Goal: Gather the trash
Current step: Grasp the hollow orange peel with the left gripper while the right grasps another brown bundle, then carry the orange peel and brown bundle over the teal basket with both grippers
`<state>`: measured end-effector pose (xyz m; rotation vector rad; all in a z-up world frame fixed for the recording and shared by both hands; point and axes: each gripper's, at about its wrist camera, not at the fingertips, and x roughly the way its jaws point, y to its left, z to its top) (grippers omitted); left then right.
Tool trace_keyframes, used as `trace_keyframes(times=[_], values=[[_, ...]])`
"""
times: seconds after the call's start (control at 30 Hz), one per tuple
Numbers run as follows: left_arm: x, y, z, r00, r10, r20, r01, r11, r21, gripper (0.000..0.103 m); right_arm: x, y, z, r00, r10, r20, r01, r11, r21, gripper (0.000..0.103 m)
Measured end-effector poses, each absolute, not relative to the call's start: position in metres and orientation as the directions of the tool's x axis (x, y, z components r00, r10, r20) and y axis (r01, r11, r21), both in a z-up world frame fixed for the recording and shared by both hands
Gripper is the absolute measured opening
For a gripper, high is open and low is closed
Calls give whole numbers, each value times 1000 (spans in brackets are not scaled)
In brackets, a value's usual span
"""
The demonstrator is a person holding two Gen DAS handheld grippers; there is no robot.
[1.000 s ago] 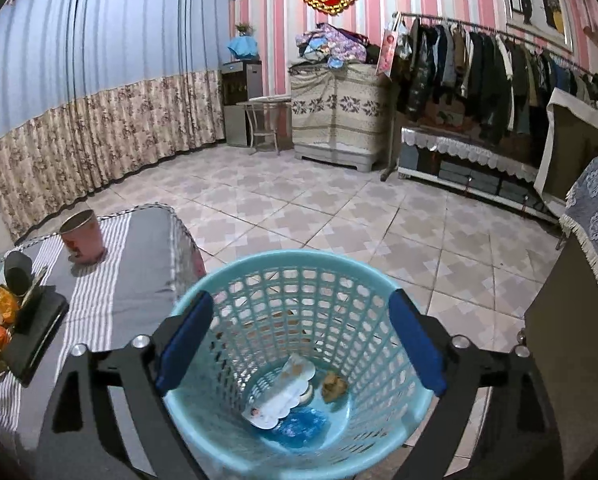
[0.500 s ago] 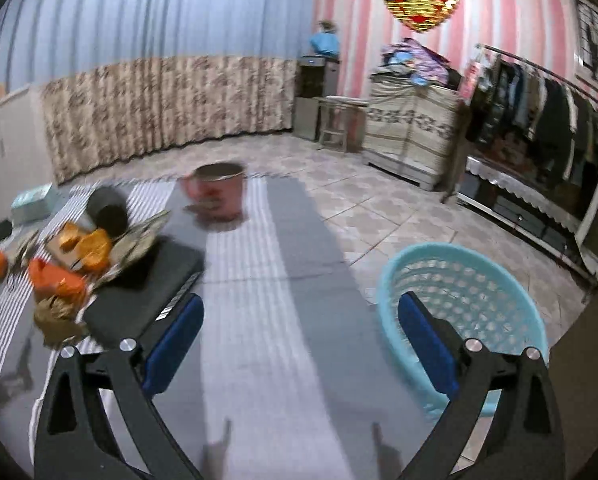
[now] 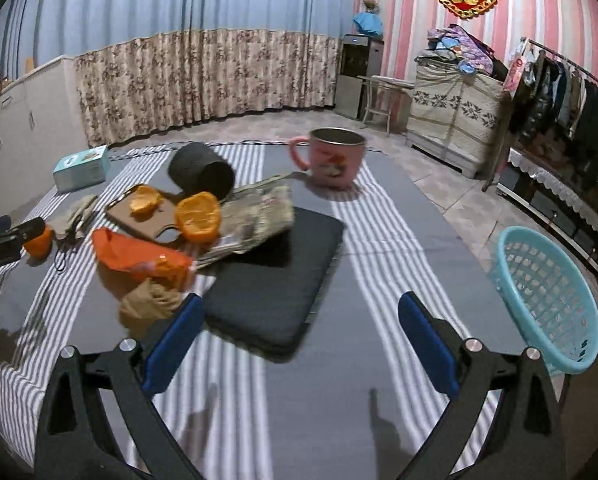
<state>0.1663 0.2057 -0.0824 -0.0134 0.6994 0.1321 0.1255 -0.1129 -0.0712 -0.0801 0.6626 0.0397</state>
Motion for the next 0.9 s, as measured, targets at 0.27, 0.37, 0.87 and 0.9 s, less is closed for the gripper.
trace_keyframes(times=[0.27,0.37,0.87,0.9], values=[[188,222,-107,669,58,-741,-81,997,4,62,131,-89,-83,744,16,-668,-81,994,-67,96],[190,225,-112,653,35,-757,-82,996,-24,41,133,-82,-86,735,31,-677,-97,993,-60,96],[157,211,-69,762,94,-641,-88,995,41,35,128,-56,-81,731,77,-678,-158,986,-59,96],[156,210,-67,767,92,-635,-85,996,41,35,128,-54,-82,728,83,-681,-164,985,-56,96]])
